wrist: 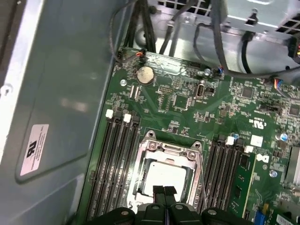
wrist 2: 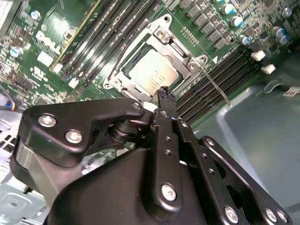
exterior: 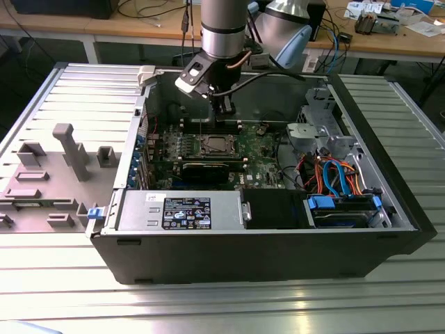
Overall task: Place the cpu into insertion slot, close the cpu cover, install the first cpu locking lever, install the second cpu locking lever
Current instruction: 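Install the first cpu locking lever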
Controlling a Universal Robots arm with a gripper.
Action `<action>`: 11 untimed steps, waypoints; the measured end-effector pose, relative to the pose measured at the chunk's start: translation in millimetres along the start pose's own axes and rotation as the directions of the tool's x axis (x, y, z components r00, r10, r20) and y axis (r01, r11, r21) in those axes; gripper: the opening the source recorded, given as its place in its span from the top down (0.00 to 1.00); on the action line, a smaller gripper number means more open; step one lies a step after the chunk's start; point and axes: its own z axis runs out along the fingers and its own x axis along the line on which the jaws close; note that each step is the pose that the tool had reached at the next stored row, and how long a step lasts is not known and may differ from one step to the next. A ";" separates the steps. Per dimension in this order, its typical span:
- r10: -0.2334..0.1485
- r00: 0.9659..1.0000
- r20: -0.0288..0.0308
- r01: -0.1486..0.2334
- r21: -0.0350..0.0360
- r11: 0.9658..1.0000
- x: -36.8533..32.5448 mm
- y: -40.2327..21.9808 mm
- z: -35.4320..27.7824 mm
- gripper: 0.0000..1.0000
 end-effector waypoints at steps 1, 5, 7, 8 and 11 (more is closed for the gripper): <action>-0.029 1.000 -0.001 0.029 0.000 1.000 0.0 0.0 0.0 0.89; -0.081 0.997 -0.002 0.081 0.000 0.997 0.0 0.0 0.0 0.89; -0.124 0.992 -0.003 0.124 0.000 0.992 0.0 0.0 0.0 0.89; -0.144 0.990 -0.004 0.144 0.000 0.990 0.0 0.0 0.0 0.89; -0.191 0.981 -0.005 0.191 0.000 0.981 0.0 0.0 0.0 0.89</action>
